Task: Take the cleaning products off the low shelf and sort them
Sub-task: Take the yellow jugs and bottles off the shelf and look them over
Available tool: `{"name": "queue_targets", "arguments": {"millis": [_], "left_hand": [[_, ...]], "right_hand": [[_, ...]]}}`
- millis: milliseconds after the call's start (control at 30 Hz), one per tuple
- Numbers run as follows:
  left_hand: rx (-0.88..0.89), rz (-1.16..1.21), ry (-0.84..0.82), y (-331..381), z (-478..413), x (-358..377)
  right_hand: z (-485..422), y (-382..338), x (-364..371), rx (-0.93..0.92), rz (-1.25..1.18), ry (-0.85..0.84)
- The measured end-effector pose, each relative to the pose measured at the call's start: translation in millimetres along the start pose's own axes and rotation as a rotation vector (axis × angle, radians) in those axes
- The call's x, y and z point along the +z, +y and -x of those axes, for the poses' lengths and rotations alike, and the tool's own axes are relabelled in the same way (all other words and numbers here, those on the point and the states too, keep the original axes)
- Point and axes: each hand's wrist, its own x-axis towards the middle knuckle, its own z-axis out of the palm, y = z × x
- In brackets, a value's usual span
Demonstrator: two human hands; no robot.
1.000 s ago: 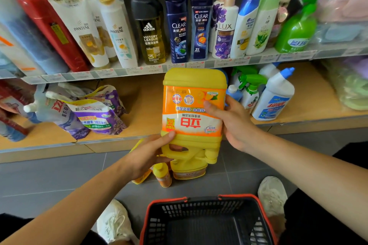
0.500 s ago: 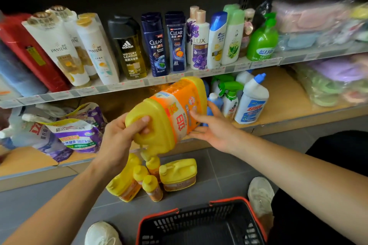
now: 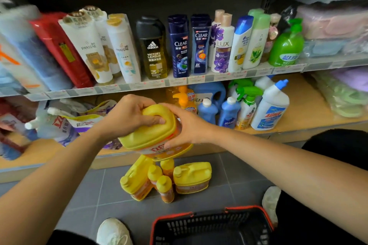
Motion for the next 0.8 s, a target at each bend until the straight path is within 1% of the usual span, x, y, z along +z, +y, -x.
{"name": "queue_targets", "arguments": {"millis": [100,200,300,400,467,500,567,633,767,800], "left_hand": [[-0.016,-0.017,0.006,-14,-6,-11],[-0.039,-0.097,0.101,-37,-13,-17],[-0.06,-0.215,0.309,-70,-11,-21],[-0.129,-0.316,0.546,-109,-1,-14],[-0.2,-0.269,0.648,-133,7,-3],[-0.249,-0.24,0.64,-142,10,4],[-0.307,-0.262,0.545,-160,17,18],[-0.281,-0.354,0.498,-172,26,26],[-0.119,-0.645,0.611,-184,44,22],[-0.104,-0.709,0.635,-188,48,17]], "right_hand": [[-27,1,6,0.002,0.002,0.036],[-46,7,13,0.035,-0.006,0.141],[-61,17,30,0.095,-0.054,0.293],[-79,28,51,0.143,-0.079,0.404],[-92,37,68,0.177,-0.085,0.445],[-98,43,76,0.196,-0.091,0.463],[-110,56,92,0.237,-0.098,0.506],[-119,70,107,0.292,-0.123,0.555],[-133,94,126,0.364,-0.172,0.675],[-138,99,129,0.377,-0.191,0.703]]}}
